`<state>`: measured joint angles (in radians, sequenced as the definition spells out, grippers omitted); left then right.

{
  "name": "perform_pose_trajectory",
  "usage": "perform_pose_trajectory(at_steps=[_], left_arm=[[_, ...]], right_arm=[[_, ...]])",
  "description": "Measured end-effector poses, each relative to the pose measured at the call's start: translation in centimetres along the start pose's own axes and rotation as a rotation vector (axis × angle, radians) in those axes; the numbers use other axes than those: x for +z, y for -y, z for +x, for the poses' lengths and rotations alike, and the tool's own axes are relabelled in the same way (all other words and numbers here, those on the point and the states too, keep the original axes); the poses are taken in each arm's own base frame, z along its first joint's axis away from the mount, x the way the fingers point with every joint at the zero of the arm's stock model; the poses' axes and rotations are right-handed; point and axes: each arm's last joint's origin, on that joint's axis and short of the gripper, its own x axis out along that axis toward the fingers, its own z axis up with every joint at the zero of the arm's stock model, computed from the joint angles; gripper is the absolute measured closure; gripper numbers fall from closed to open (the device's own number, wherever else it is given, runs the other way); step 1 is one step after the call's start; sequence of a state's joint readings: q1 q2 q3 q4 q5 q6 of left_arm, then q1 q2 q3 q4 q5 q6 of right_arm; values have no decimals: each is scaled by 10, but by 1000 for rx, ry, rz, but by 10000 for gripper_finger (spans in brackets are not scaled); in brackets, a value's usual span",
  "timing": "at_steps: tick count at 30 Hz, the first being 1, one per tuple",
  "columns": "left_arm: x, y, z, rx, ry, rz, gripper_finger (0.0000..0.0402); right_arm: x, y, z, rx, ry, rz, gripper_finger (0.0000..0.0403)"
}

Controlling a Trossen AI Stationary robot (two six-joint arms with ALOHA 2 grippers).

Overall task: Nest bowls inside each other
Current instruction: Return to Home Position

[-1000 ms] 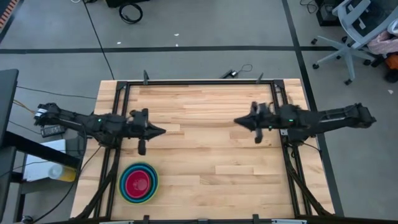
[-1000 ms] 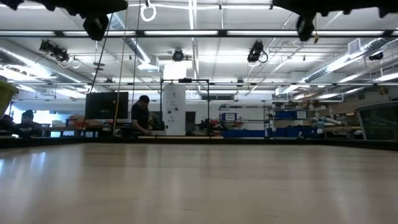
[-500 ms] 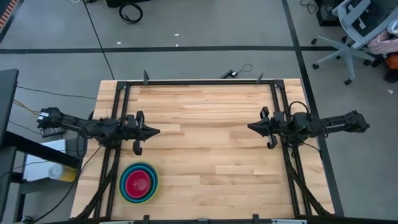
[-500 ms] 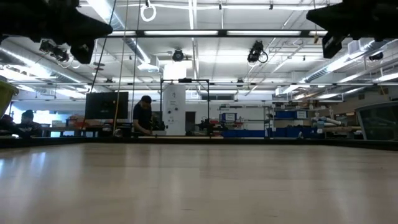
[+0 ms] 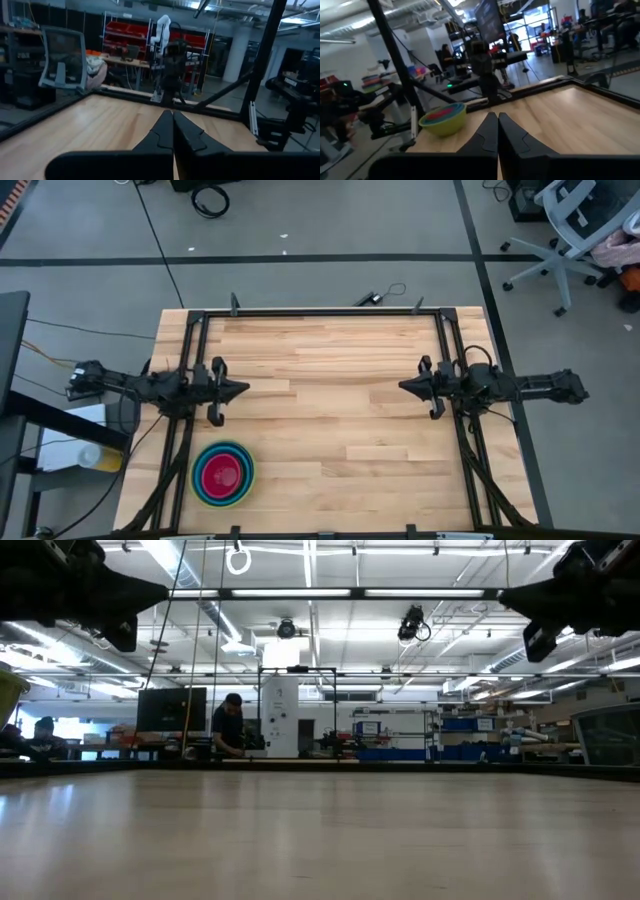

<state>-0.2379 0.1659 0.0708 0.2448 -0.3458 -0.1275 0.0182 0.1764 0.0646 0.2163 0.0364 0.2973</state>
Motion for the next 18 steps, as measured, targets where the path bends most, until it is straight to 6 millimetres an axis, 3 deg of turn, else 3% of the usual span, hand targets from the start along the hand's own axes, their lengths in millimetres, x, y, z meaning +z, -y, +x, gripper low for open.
perform_pose_trajectory(at_steps=[10,18], left_arm=[[-6,-1,-8,-70,-70,14,401],[-6,-1,-7,-85,-73,31,401]], right_arm=[[-6,4,-14,-27,-46,10,398],[-9,5,-14,-37,-78,10,397]])
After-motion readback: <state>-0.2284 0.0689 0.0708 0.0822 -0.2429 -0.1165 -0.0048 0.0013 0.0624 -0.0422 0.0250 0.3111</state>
